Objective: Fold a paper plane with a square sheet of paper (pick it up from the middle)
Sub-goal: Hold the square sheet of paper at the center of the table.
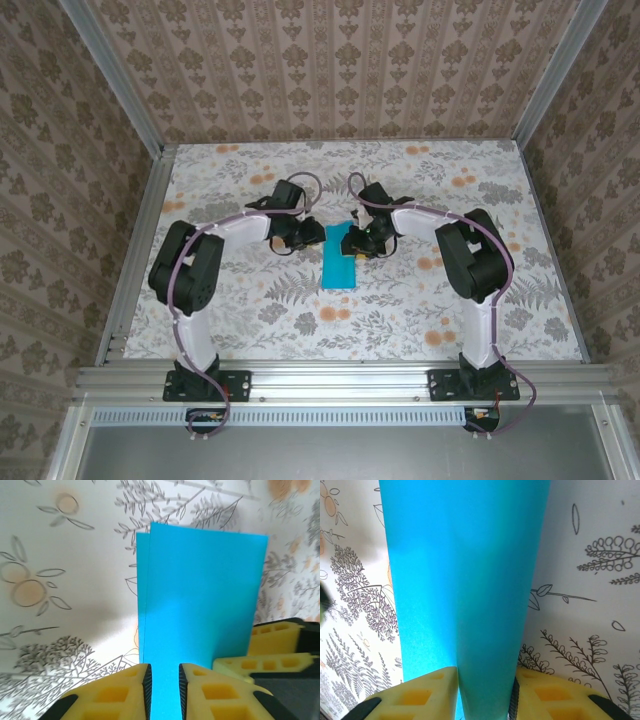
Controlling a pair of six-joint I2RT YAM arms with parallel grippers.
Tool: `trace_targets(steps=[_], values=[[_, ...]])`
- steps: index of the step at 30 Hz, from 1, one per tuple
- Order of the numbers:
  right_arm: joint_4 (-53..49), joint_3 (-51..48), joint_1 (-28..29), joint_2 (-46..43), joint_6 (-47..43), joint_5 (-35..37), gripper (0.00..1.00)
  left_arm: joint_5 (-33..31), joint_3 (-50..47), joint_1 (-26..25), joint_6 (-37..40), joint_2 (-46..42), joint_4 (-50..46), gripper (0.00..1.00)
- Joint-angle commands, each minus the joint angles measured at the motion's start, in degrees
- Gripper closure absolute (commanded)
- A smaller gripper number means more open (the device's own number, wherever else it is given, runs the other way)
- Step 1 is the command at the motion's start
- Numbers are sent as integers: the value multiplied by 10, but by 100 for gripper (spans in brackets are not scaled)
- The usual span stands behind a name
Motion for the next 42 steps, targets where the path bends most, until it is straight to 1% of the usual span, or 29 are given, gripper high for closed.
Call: trace_targets(steps=[1, 5, 9, 15, 20, 25, 28, 31, 35, 42], values=[[24, -26, -10, 3, 8, -11, 67, -18, -20, 11, -10, -34, 10, 74], [45, -34, -18, 5, 14, -31, 68, -31, -39, 16, -7, -49, 14, 73], [39, -31, -18, 11, 6, -36, 68, -38, -53, 19, -4, -61, 21, 73], [-12, -12, -19, 24, -49, -9, 67, -59, -69, 26, 0, -82, 26, 73], [-44, 6, -18, 35, -102, -11, 67, -57, -82, 37, -3, -90, 34, 72], [-71, 17, -18, 40, -111, -8, 66, -50, -82, 37, -1, -87, 36, 72], [-81, 24, -18, 44, -109, 6, 65, -47, -82, 38, 1, -87, 34, 72], [-86, 27, -15, 46, -106, 16, 61, -45, -82, 35, 3, -85, 31, 72], [-89, 30, -13, 52, -101, 23, 62, -54, -71, 23, 12, -80, 16, 71], [-100, 35, -12, 62, -96, 48, 64, -44, -54, -1, 11, -58, 18, 71]])
